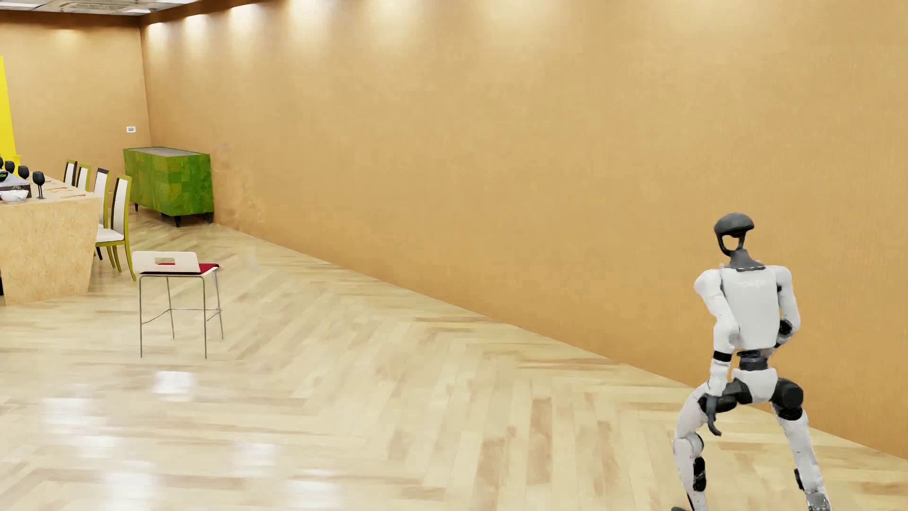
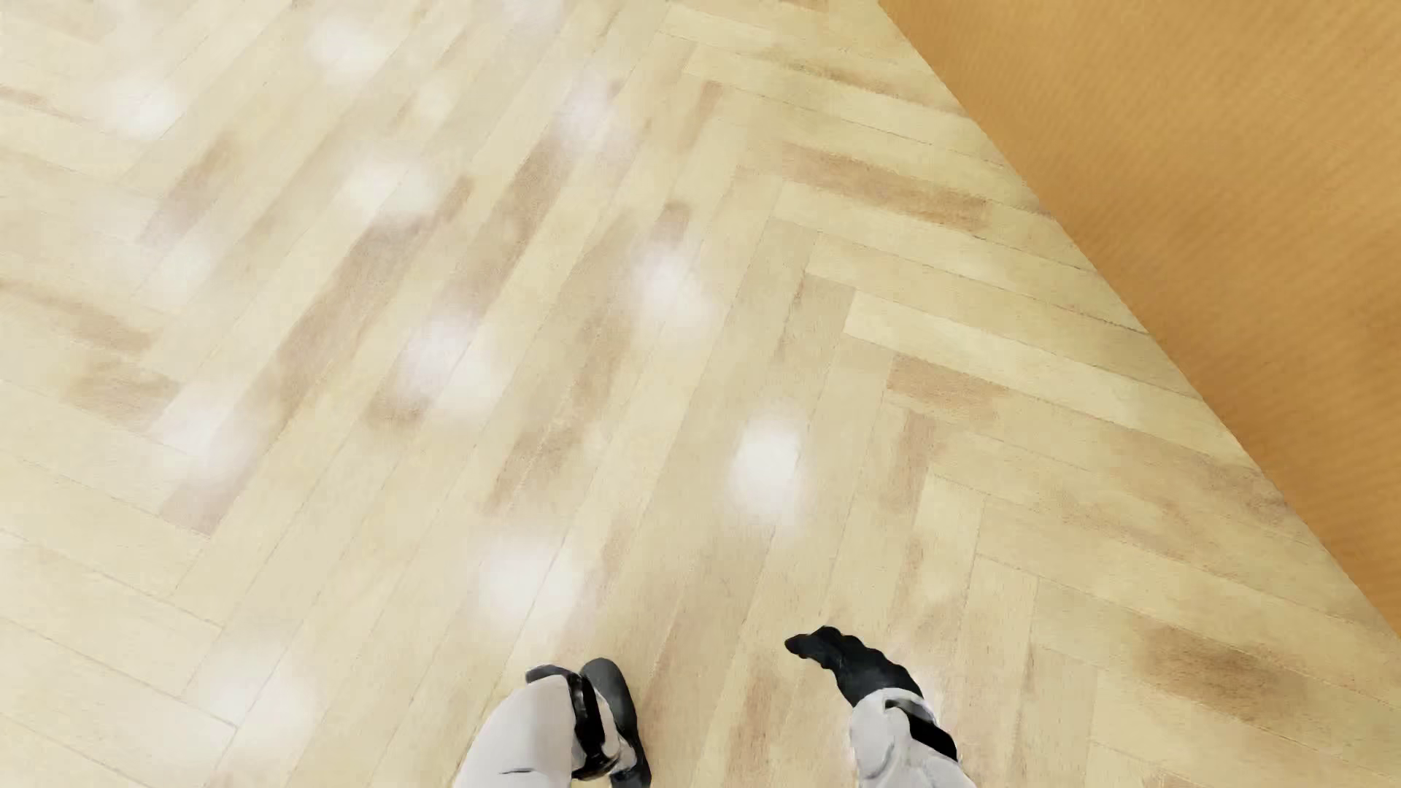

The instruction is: Move towards the stool

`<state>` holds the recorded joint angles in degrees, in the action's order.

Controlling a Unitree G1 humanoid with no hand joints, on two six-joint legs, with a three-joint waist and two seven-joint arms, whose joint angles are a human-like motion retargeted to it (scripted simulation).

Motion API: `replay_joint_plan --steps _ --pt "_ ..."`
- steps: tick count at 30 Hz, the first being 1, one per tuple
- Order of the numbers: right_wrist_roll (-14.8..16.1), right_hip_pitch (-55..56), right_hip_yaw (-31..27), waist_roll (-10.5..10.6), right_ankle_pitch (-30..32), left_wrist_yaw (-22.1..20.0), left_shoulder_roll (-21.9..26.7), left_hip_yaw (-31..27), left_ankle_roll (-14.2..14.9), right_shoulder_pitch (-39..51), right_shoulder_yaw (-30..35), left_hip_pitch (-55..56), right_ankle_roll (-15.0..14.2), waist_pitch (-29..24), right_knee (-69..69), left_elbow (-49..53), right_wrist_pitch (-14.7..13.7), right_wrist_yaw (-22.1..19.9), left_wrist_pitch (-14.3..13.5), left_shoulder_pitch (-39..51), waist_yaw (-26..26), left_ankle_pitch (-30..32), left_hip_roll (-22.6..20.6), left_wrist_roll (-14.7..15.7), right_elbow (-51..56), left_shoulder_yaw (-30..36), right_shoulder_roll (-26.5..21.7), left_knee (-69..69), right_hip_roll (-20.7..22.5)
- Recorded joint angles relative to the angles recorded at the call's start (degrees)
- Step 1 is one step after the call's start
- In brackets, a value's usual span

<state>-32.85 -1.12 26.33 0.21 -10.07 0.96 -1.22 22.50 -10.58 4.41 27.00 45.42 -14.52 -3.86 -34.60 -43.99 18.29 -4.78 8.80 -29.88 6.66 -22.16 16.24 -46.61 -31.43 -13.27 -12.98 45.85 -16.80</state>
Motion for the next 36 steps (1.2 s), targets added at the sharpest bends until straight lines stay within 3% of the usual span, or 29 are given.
replay_joint_plan --steps 1,2,3,4,7,9,11,12,13,14,15,16,17,18,20,21,22,23,24,25,26,27,28,29,30,31,32,34,36 --pt "2.3 3.5 -5.1 -0.2 10.1 1.2 -0.1 -0.2 -0.5 -1.7 -1.7 -2.2 1.1 -0.2 -9.1 -1.3 1.7 -1.5 1.2 0.5 -0.3 -1.8 -2.3 -0.7 -3.4 0.7 -0.5 0.4 -2.8" --pt "4.4 8.1 -6.3 -0.5 15.3 3.5 0.7 -0.5 -0.2 -3.4 -2.9 -5.1 8.3 -0.4 -19.0 -2.4 3.4 -2.3 2.0 1.9 -0.9 -3.7 -4.7 -2.1 -7.7 2.1 -0.7 -0.4 -6.6" --pt "6.0 14.8 -10.6 -0.8 10.8 5.4 2.1 -1.2 0.5 -4.9 -3.5 -8.6 14.5 -0.6 -28.3 -2.9 5.0 -1.9 1.8 4.1 -2.1 -5.1 -7.8 -3.8 -12.0 3.8 -1.0 -2.6 -5.8" --pt "6.8 22.4 -15.0 -0.9 7.3 5.3 3.5 -2.5 1.6 -6.8 -3.4 -12.8 15.6 -0.8 -35.5 -2.7 6.3 -0.7 1.1 7.1 -3.3 -5.5 -11.0 -5.2 -15.6 5.2 -1.3 -6.7 -2.5" --pt "7.1 41.7 -18.0 -0.2 3.6 -0.8 6.5 -8.2 4.1 -15.5 -1.5 -28.2 9.0 0.2 -33.7 0.0 5.1 5.3 -2.3 17.3 -5.9 -3.5 -17.5 -5.9 -18.3 9.0 -2.3 -23.9 6.5" --pt "7.9 49.8 -16.0 0.4 2.2 -0.2 7.6 -12.9 5.1 -23.2 -4.4 -35.5 8.8 1.2 -18.8 5.2 3.0 10.0 -7.2 23.5 -7.7 -6.5 -19.4 -3.9 -14.5 13.5 -3.4 -27.2 7.4" --pt "7.0 53.5 -17.4 0.4 3.9 -1.6 8.3 -17.3 5.9 -31.0 -12.5 -42.1 9.0 1.6 3.8 13.1 2.2 7.8 -12.0 28.3 -9.5 -10.9 -20.2 0.3 -8.8 17.9 -1.8 -27.3 8.2" --pt "5.7 53.5 -19.4 0.4 2.4 -4.6 8.0 -18.5 6.6 -33.5 -16.1 -45.6 5.2 1.7 12.3 16.8 2.3 4.4 -13.6 28.8 -10.4 -12.0 -19.9 3.7 -7.0 18.7 -0.3 -27.1 9.0" --pt "4.1 53.0 -19.4 0.4 2.7 -8.1 7.8 -18.8 7.2 -34.4 -18.0 -48.9 8.2 1.8 13.2 20.1 2.8 1.8 -14.8 27.6 -11.1 -10.1 -18.9 7.9 -6.6 19.1 1.2 -25.4 9.5" --pt "2.6 52.5 -20.7 0.7 4.8 -10.4 8.1 -18.8 8.2 -33.9 -18.5 -50.3 13.3 1.7 7.5 22.6 3.9 1.2 -15.4 25.0 -11.8 -4.0 -17.0 12.1 -7.3 19.9 2.4 -20.6 10.7" --pt "1.4 50.9 -20.1 1.2 7.3 -10.1 9.4 -18.9 9.1 -32.1 -18.2 -48.5 13.2 1.4 2.7 24.2 5.0 2.3 -14.9 21.8 -12.1 7.7 -14.5 15.1 -8.8 21.1 3.7 -11.1 11.3" --pt "0.7 48.0 -18.9 1.7 5.8 -7.5 10.6 -18.4 13.0 -29.6 -18.3 -43.1 15.5 1.1 -1.1 24.7 5.9 3.8 -13.3 18.6 -12.0 22.9 -11.5 16.4 -10.2 22.0 4.6 3.2 11.5" --pt "0.2 44.3 -17.9 2.4 1.9 -4.3 11.4 -17.7 13.4 -26.3 -18.5 -35.7 16.5 0.6 -2.6 23.8 6.6 5.0 -10.6 16.4 -11.2 27.6 -8.0 15.2 -11.2 22.3 5.3 17.0 12.4" --pt "-1.1 39.5 -16.9 3.0 -1.9 -2.9 11.8 -17.8 9.2 -22.3 -18.3 -27.5 15.9 0.3 -1.6 21.5 6.4 4.9 -7.8 15.0 -9.9 22.1 -6.9 11.7 -12.1 21.6 5.9 26.5 13.6" --pt "-4.6 27.6 -16.5 3.3 -6.8 -7.2 8.9 -15.2 12.0 -13.5 -13.8 -12.9 14.0 0.5 5.5 12.6 4.4 3.4 -1.1 14.3 -7.2 13.0 -7.8 6.3 -12.0 17.0 3.5 27.7 15.7" --pt "-6.4 21.8 -16.4 2.9 -9.3 -9.6 6.9 -15.2 12.4 -9.2 -10.4 -6.8 13.8 1.0 8.4 7.7 2.7 3.4 2.0 13.8 -5.9 10.4 -9.8 7.5 -11.3 12.4 1.6 22.0 16.6" --pt "-7.7 16.8 -16.1 2.4 -12.4 -10.4 5.8 -16.0 14.9 -4.9 -7.2 -1.8 13.9 1.5 9.5 4.0 0.8 4.3 4.2 13.2 -4.8 9.6 -11.4 10.2 -9.5 7.3 -0.4 13.6 17.3" --pt "-8.4 11.9 -16.1 1.9 -15.7 -9.2 5.9 -18.4 14.6 -0.7 -4.8 1.6 13.9 1.7 9.9 2.0 -1.0 5.4 5.3 12.0 -3.7 11.0 -13.3 12.4 -6.6 3.5 -2.4 2.4 17.8" --pt "-8.4 6.7 -16.8 1.4 -18.3 -7.1 6.4 -21.6 17.0 3.6 -3.6 2.5 13.4 1.6 10.8 1.8 -2.6 5.4 4.9 9.9 -2.6 13.5 -14.4 13.0 -3.2 1.6 -4.3 -12.5 17.7" --pt "-7.3 1.1 -18.1 0.9 -19.9 -5.9 6.6 -24.0 13.2 7.3 -3.7 1.5 12.4 1.3 12.6 3.0 -3.7 3.6 3.4 6.7 -1.4 14.9 -14.2 12.0 0.1 0.9 -5.4 -27.9 17.0" --pt "-4.9 -4.3 -19.7 0.7 -19.2 -6.2 6.1 -19.0 15.2 9.7 -5.0 0.5 11.2 1.0 12.7 4.9 -4.3 0.3 1.7 2.5 -0.6 13.6 -11.6 10.7 2.5 -0.1 -5.4 -35.6 16.4" --pt "-1.8 -8.2 -21.4 0.4 -15.4 -6.7 4.2 -13.2 12.5 10.6 -6.6 -1.0 9.6 0.7 11.0 6.4 -4.2 -2.9 0.3 -1.2 0.3 14.2 -9.8 10.2 4.1 -1.6 -5.2 -34.5 14.8" --pt "0.5 -9.6 -23.2 -0.1 -6.5 -6.7 1.8 -10.6 10.3 10.2 -7.8 -0.6 10.9 0.4 5.4 7.1 -3.3 -4.9 -0.4 -3.9 1.1 17.7 -8.6 10.7 5.4 -3.2 -5.3 -24.7 12.6" --pt "1.2 -7.9 -25.0 -0.8 6.6 -6.8 -0.5 -9.6 8.2 8.7 -8.4 -0.6 8.3 -0.1 -5.1 6.6 -1.8 -5.7 -0.7 -4.7 1.6 19.2 -8.9 11.0 6.6 -4.3 -6.1 -15.5 10.0" --pt "1.1 -2.2 -24.0 -1.5 18.6 -7.5 -1.5 -9.2 4.9 6.0 -9.1 -2.5 5.5 -0.6 -19.7 5.1 -0.1 -6.1 -0.5 -3.2 1.9 14.3 -10.3 10.5 7.6 -4.9 -6.3 -9.2 6.2" --pt "1.1 5.7 -24.1 -2.4 18.0 -8.7 -1.6 -8.9 4.1 2.9 -10.1 -6.0 8.8 -1.1 -32.3 2.8 1.2 -6.6 -0.1 0.3 1.4 9.3 -12.6 9.3 7.8 -4.6 -5.5 -7.0 3.8" --pt "2.2 14.5 -24.7 -3.0 11.9 -10.2 -0.9 -9.2 4.6 -0.1 -11.2 -11.1 11.5 -1.3 -40.0 0.2 2.1 -7.0 0.3 5.4 0.5 5.5 -15.2 7.6 6.4 -3.6 -3.5 -9.0 4.1" --pt "6.1 30.0 -23.0 -3.3 6.3 -11.1 0.9 -11.8 7.1 -4.9 -11.8 -23.9 11.6 -0.6 -37.3 -4.0 4.0 -5.1 0.2 16.8 -1.9 1.8 -18.8 2.9 -2.1 1.5 1.0 -19.8 6.8" --pt "4.6 41.1 -21.4 -2.4 3.1 -5.8 2.2 -13.5 7.8 -8.6 -5.7 -34.2 11.4 1.3 -20.2 -2.6 5.6 5.4 -4.4 26.7 -4.6 -1.0 -20.0 -1.4 -11.6 9.3 0.8 -26.7 9.4"
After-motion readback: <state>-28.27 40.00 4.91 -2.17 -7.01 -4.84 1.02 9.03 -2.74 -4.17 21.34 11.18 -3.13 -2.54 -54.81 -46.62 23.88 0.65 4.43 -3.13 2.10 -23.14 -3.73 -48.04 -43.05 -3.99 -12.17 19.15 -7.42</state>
